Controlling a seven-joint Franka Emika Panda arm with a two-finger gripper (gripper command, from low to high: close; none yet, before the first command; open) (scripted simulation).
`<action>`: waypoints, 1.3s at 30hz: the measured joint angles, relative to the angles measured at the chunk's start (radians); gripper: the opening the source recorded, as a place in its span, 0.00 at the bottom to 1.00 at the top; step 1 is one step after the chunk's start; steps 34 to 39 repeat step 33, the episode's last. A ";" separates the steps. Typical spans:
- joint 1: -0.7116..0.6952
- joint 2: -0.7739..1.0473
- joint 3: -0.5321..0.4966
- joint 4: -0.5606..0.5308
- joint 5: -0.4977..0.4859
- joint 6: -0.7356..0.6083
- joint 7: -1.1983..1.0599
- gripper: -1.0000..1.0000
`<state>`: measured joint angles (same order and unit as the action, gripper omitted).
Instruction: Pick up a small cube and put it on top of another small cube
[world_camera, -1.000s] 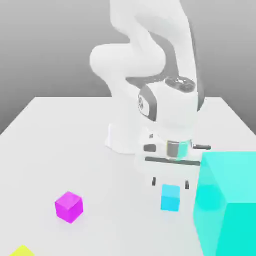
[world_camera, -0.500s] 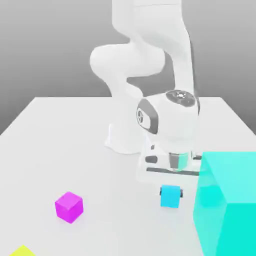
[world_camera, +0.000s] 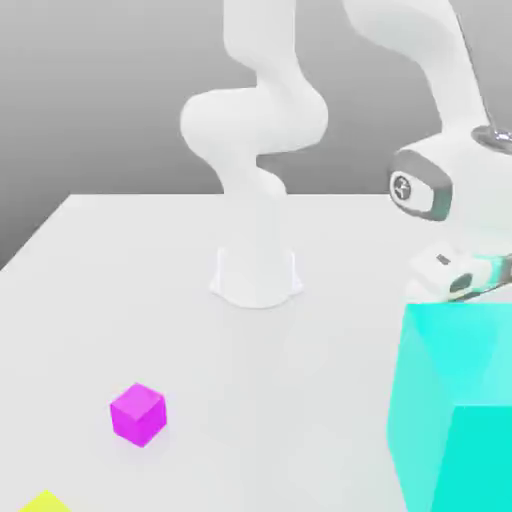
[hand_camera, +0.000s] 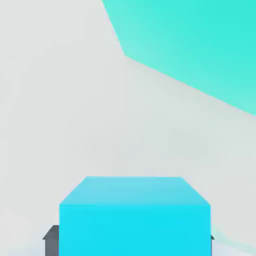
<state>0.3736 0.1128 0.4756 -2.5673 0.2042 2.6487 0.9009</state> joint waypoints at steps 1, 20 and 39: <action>0.009 0.005 0.020 0.036 0.021 -0.025 -0.020 0.00; -0.127 -0.051 -0.065 0.502 -0.129 -0.514 0.268 0.00; -0.169 -0.010 -0.089 0.545 -0.243 -0.532 0.397 1.00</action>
